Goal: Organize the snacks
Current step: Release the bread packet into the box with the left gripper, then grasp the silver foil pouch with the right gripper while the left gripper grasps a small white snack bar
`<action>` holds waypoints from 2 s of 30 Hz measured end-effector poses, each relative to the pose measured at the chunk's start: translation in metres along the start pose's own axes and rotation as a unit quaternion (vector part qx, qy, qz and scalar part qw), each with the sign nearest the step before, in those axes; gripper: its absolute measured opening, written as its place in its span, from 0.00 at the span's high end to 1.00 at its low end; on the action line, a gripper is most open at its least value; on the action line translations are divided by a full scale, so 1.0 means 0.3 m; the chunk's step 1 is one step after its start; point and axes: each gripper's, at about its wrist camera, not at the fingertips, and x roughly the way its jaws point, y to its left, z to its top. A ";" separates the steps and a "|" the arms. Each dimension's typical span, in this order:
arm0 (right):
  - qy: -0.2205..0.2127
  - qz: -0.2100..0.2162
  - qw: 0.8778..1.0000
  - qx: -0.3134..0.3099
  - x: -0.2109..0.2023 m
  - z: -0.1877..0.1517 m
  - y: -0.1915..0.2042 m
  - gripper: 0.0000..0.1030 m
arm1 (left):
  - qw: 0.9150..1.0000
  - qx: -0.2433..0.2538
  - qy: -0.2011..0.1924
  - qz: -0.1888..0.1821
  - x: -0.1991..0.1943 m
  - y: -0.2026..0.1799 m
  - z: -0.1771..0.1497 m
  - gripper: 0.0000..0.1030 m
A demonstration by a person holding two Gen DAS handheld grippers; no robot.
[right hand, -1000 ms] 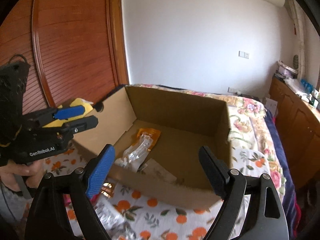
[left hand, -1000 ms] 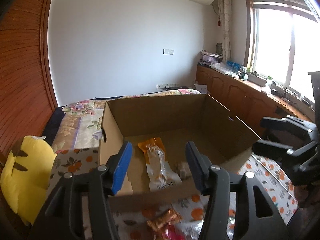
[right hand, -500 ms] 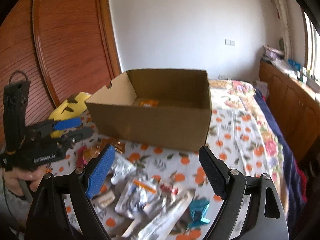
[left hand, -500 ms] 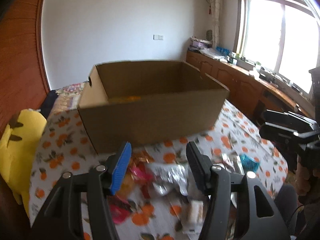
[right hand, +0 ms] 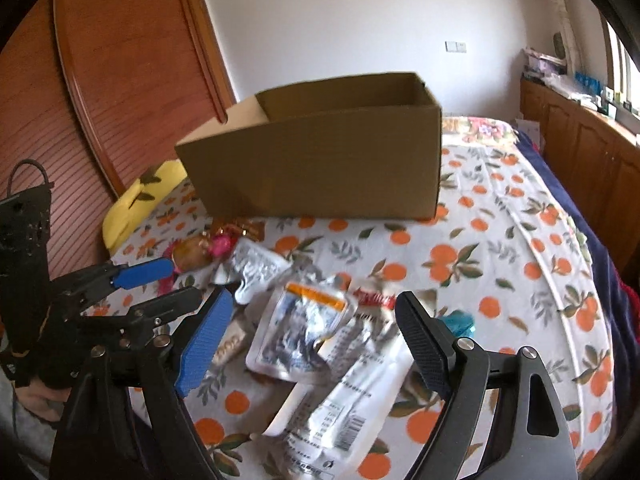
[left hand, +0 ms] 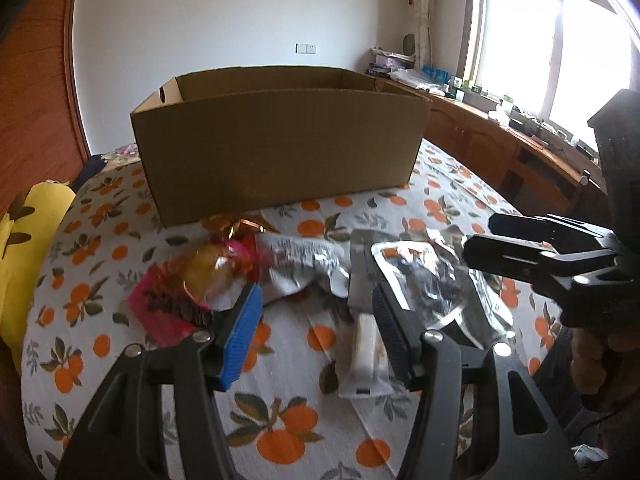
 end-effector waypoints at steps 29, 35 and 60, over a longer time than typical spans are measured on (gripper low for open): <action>0.077 -0.039 0.995 -0.044 0.215 -0.049 0.066 0.31 | 0.999 -0.033 0.016 0.000 -0.029 0.030 -0.072 0.32; 0.071 -0.043 0.996 -0.043 0.207 -0.047 0.054 0.42 | 1.000 -0.018 0.001 0.012 -0.051 0.010 -0.064 0.31; 0.005 -0.022 1.000 -0.021 0.025 -0.067 -0.050 0.43 | 0.998 0.030 0.048 -0.017 0.068 -0.127 -0.035 0.32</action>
